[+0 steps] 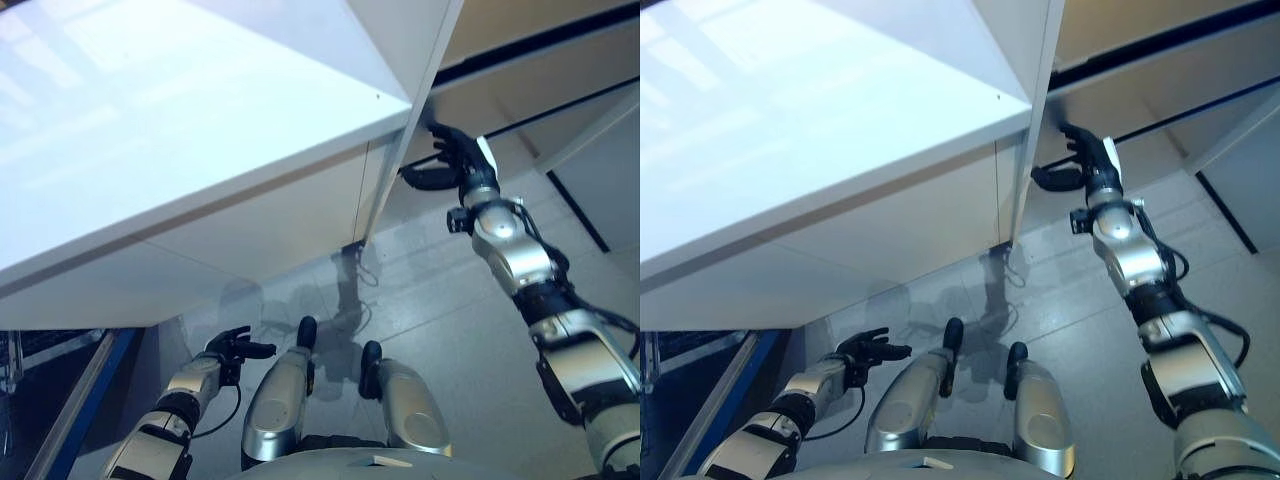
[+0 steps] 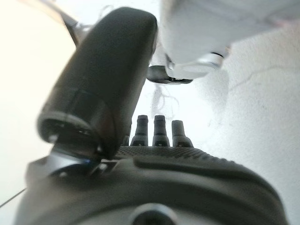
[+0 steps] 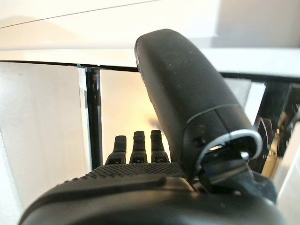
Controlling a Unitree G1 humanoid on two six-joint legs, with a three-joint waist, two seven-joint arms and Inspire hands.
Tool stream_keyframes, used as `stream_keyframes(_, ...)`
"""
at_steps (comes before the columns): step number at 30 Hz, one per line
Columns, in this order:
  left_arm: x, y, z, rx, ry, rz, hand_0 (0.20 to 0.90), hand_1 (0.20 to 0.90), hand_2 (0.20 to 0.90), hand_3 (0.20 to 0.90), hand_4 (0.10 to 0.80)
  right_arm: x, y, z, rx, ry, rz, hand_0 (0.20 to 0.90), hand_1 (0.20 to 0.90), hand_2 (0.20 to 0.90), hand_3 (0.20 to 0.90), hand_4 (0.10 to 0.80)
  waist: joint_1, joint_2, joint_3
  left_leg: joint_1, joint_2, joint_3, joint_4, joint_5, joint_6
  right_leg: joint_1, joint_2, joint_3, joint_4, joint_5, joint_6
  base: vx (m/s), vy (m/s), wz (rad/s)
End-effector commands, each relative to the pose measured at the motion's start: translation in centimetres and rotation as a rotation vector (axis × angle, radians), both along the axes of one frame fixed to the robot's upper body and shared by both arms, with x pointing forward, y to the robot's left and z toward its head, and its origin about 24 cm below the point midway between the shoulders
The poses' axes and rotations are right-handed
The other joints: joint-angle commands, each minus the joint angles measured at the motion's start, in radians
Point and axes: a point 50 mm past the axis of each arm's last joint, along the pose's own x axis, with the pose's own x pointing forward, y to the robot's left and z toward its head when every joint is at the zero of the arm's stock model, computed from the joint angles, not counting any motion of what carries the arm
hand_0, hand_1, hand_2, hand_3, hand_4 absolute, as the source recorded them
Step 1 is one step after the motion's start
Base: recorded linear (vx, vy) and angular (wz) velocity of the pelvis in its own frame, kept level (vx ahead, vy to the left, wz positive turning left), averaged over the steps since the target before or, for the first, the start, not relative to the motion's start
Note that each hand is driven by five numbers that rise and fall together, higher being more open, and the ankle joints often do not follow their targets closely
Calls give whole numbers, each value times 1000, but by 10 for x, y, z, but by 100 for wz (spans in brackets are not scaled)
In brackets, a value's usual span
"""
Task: Put drinks into fridge and close the fridge
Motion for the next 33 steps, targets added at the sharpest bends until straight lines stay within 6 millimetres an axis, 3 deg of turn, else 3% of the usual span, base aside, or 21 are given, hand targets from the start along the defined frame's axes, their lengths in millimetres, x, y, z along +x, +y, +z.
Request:
stream_keyframes(1,-64,21,-23,-5,140,90,900,900,900,900,800,-47,-18,-63,16,120,-35,900,900,900,900,800,-45,-79,-222,93,-33,97,-21,-121,64,91,5,63,-239,161,66,-29,26,-6)
stream_keyframes(3,-82,24,-28,-13,168,118,900,900,900,900,800,-79,-29,-106,77,269,-103,900,900,900,900,800,-59,-81,-255,122,-27,112,-60,-117,62,112,10,69,-278,174,74,-41,13,-17)
stream_keyframes(4,-84,24,-29,-13,171,123,900,900,900,900,800,-83,-31,-111,81,297,-117,900,900,900,900,800,-61,-82,-258,127,-26,114,-65,-116,62,115,11,70,-284,177,75,-49,-1,-22)
stream_keyframes(5,-92,27,-31,-12,173,151,900,900,900,900,800,-107,-38,-140,91,402,-179,900,900,900,900,800,-69,-83,-278,146,-20,130,-95,-110,58,129,15,69,-314,190,81,-43,-2,-16)
stream_keyframes(6,-94,28,-31,-9,172,156,900,900,900,900,800,-111,-39,-145,103,427,-203,900,900,900,900,800,-70,-84,-281,150,-19,132,-100,-109,57,132,15,69,-319,192,81,-58,-7,-22)
stream_keyframes(8,-103,34,-33,2,170,177,900,900,900,900,800,-149,-43,-184,147,595,-300,900,900,900,900,800,-81,-83,-301,171,-10,153,-140,-97,50,146,22,68,-354,205,88,-53,-9,-22)
stream_keyframes(9,-103,34,-33,4,171,178,900,900,900,900,800,-155,-43,-190,150,627,-305,900,900,900,900,800,-82,-82,-303,173,-9,155,-146,-95,49,148,23,69,-357,206,88,-52,-11,-20)
stream_keyframes(12,-109,35,-35,28,182,133,900,900,900,900,800,-219,-36,-234,128,920,-289,900,900,900,900,800,-88,-75,-320,182,0,157,-190,-69,41,157,32,67,-364,203,88,-52,-17,-12)
stream_keyframes(13,-109,35,-35,32,182,127,900,900,900,900,800,-223,-36,-237,122,943,-281,900,900,900,900,800,-88,-74,-321,181,1,156,-193,-66,40,158,33,67,-364,203,88,-68,-13,-3)
stream_keyframes(14,-110,33,-36,43,183,97,900,900,900,900,800,-244,-28,-248,133,1057,-248,900,900,900,900,800,-91,-71,-322,178,2,157,-192,-65,40,154,34,67,-364,201,86,-59,-2,-2)
stream_keyframes(15,-110,33,-37,42,183,92,900,900,900,900,800,-248,-27,-250,133,1079,-245,900,900,900,900,800,-93,-70,-321,177,3,159,-190,-65,40,153,33,67,-363,201,86,-80,18,-4)
stream_keyframes(16,-111,28,-38,27,182,72,900,900,900,900,800,-265,-23,-257,127,1161,-244,900,900,900,900,800,-95,-66,-318,174,3,161,-180,-69,41,151,33,66,-358,199,85,-47,26,-4)
stream_keyframes(20,-113,17,-42,-4,163,60,900,900,900,900,800,-289,-15,-265,200,1289,-259,900,900,900,900,800,-98,-56,-311,177,1,161,-177,-75,46,153,31,64,-352,191,82,-40,34,-5)
stream_keyframes(33,-115,8,-45,-34,178,96,900,900,900,900,800,-300,-9,-269,224,1353,-237,900,900,900,900,800,-106,-51,-319,197,-4,159,-183,-90,53,163,30,74,-353,185,90,-9,10,-3)
